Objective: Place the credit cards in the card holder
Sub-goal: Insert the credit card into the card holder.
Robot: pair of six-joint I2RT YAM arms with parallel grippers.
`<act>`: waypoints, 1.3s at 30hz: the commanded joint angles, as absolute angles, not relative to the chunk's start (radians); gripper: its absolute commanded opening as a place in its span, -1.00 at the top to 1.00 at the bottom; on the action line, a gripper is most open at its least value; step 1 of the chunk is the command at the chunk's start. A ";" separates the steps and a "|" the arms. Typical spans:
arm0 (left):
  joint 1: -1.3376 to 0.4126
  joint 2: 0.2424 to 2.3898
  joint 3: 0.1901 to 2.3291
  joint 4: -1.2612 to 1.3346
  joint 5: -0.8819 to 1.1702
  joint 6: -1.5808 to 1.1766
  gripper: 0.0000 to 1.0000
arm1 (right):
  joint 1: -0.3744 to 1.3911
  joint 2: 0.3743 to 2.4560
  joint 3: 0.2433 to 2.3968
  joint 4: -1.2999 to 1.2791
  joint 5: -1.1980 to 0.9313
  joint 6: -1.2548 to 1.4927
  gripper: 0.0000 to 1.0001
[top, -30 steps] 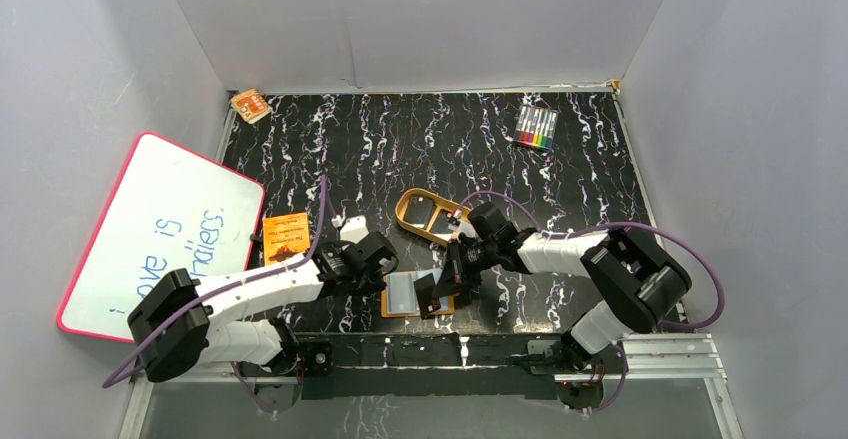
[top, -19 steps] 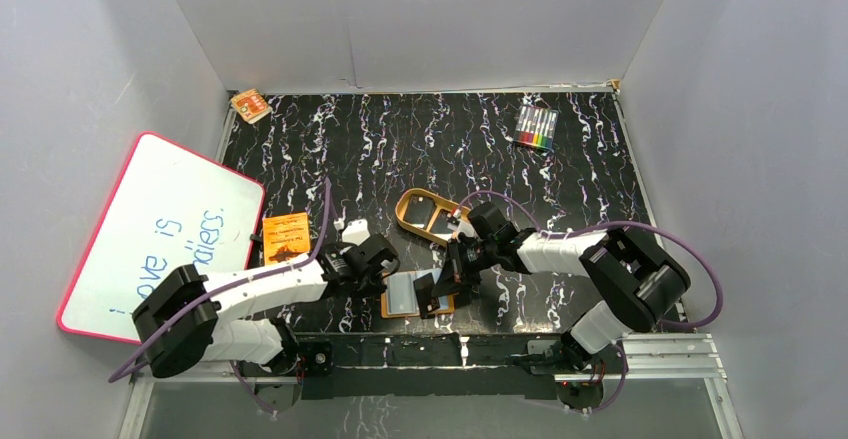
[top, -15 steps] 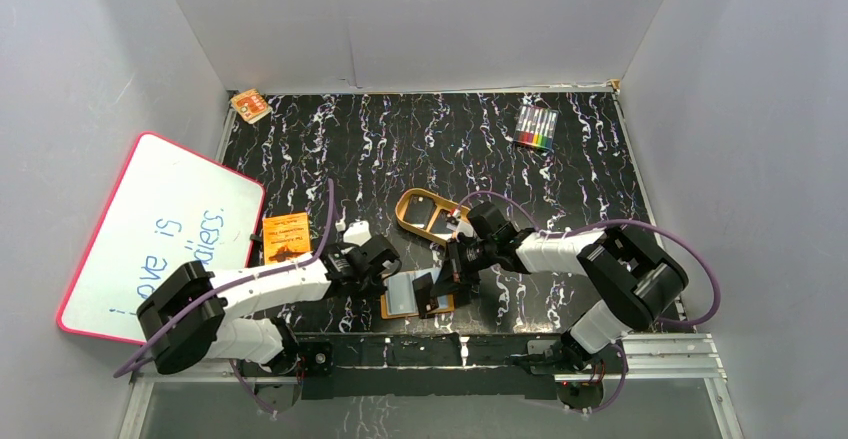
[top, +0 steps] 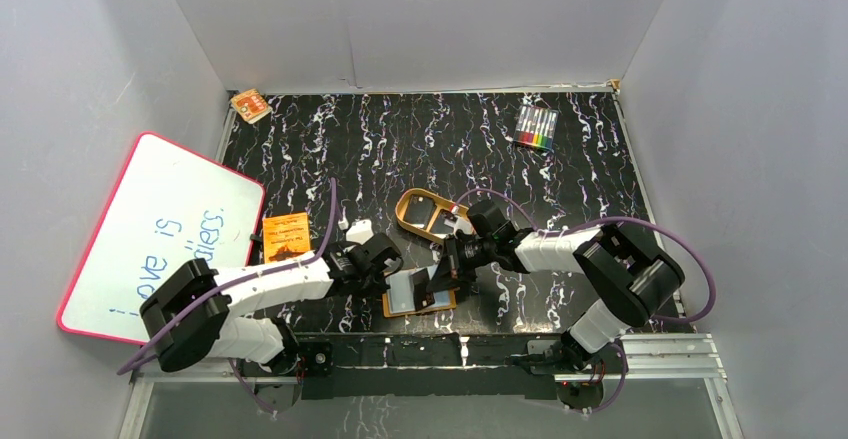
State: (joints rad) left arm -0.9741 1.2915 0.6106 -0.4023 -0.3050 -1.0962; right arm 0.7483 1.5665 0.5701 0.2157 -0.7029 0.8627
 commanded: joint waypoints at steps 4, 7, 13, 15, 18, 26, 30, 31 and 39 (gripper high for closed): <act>-0.970 1.346 0.591 -0.408 -0.284 -1.091 0.73 | 0.750 1.586 0.563 0.316 -0.702 0.876 1.00; -0.969 1.353 0.592 -0.408 -0.282 -1.087 0.74 | 0.750 1.589 0.567 0.298 -0.686 0.852 1.00; -0.969 1.360 0.591 -0.409 -0.284 -1.085 0.74 | 0.750 1.573 0.583 0.177 -0.620 0.754 1.00; -0.968 1.362 0.592 -0.410 -0.285 -1.086 0.75 | 0.750 1.563 0.588 0.143 -0.604 0.727 1.00; -0.968 1.364 0.591 -0.412 -0.285 -1.087 0.75 | 0.750 1.555 0.596 0.096 -0.590 0.691 1.00; -0.968 1.371 0.592 -0.410 -0.279 -1.085 0.77 | 0.750 1.552 0.604 0.070 -0.577 0.672 1.00; -0.968 1.373 0.592 -0.405 -0.273 -1.084 0.77 | 0.749 1.557 0.584 0.130 -0.580 0.716 1.00; -0.968 1.374 0.593 -0.405 -0.271 -1.082 0.77 | 0.750 1.558 0.575 0.156 -0.583 0.734 1.00; -0.968 1.382 0.593 -0.396 -0.261 -1.079 0.79 | 0.750 1.572 0.561 0.238 -0.591 0.786 1.00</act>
